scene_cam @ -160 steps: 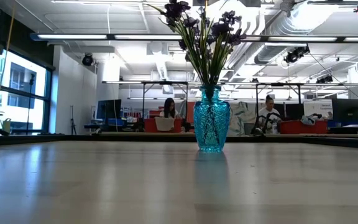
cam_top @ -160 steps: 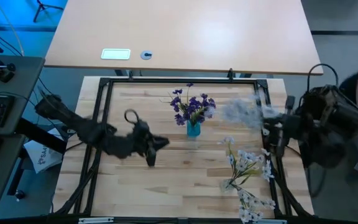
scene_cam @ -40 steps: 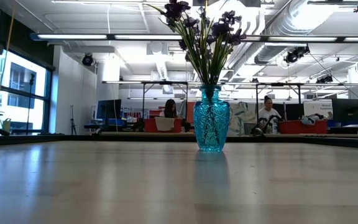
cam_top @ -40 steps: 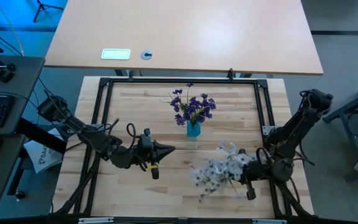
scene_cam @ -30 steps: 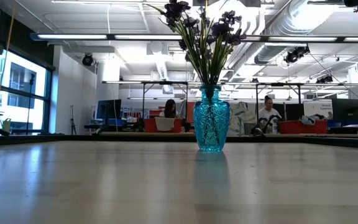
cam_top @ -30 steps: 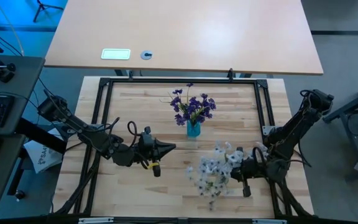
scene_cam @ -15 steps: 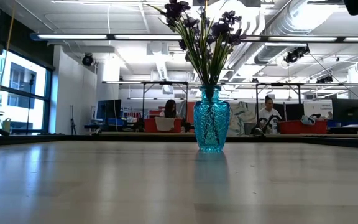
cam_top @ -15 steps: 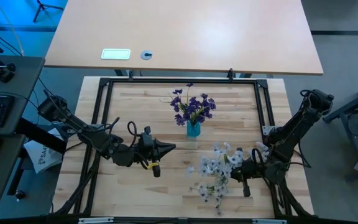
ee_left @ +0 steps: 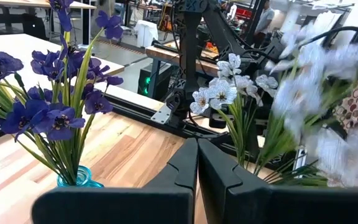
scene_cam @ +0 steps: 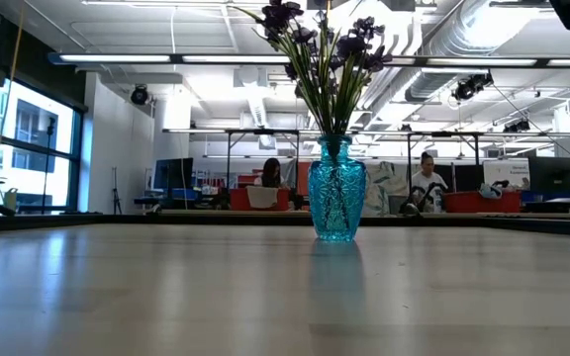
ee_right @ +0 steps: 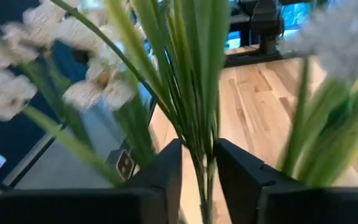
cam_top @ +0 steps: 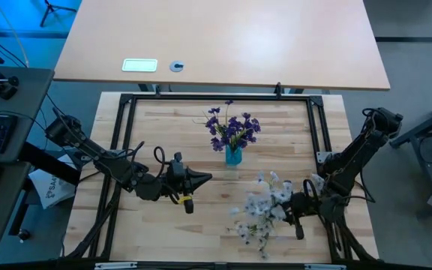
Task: Sort flowers into vase by color
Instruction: Put the white flowers into the transparent crystal vase, then return to Home Position
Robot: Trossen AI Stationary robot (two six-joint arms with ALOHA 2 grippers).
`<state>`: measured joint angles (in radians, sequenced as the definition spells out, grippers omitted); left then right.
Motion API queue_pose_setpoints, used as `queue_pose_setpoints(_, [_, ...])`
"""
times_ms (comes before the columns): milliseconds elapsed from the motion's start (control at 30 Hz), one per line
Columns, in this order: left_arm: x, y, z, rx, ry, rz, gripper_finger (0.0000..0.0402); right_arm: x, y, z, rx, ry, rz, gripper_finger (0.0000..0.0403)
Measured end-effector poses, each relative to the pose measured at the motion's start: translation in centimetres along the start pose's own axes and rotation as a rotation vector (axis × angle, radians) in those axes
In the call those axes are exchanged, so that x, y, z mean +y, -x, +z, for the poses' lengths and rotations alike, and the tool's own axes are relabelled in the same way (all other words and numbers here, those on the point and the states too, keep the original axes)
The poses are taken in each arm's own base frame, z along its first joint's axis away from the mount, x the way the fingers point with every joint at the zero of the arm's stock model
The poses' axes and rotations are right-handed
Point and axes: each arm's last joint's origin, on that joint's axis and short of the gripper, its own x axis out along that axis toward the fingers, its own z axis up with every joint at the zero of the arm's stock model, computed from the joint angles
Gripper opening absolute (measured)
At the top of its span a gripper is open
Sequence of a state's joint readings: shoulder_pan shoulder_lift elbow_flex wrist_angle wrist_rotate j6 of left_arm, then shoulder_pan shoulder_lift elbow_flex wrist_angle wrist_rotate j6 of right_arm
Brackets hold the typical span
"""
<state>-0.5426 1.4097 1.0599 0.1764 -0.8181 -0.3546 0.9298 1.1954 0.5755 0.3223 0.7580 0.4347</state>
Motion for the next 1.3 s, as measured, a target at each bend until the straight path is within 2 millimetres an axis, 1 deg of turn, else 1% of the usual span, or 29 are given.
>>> queue_pose_setpoints(167, [0.0,0.0,0.0,0.000,0.000,0.000,0.0000,-0.1,0.2,0.0,0.038,0.007,0.044,0.0129])
queue_pose_setpoints(300, [0.0,0.0,0.0,0.000,0.000,0.000,0.0000,-0.3,0.6,0.1,0.064,-0.005,0.064,0.0143])
queue_pose_setpoints(467, [0.0,0.0,0.0,0.000,0.000,0.000,0.0000,-0.3,1.3,0.5,0.057,-0.018,0.084,0.0145])
queue_pose_setpoints(700, [0.0,0.0,0.0,0.000,0.000,0.000,0.0000,0.1,2.3,1.3,0.041,-0.053,0.159,0.0144])
queue_pose_setpoints(967, [0.0,0.0,0.0,0.000,0.000,0.000,0.0000,0.9,2.6,2.4,0.011,-0.139,0.352,0.0144])
queue_pose_setpoints(1167, [0.0,0.0,0.0,0.000,-0.026,0.001,0.0000,1.5,2.9,3.9,-0.096,-0.225,0.474,0.0144])
queue_pose_setpoints(1300, [0.0,0.0,0.0,-0.001,-0.026,0.000,0.0000,1.6,3.3,4.9,-0.181,-0.282,0.520,0.0144])
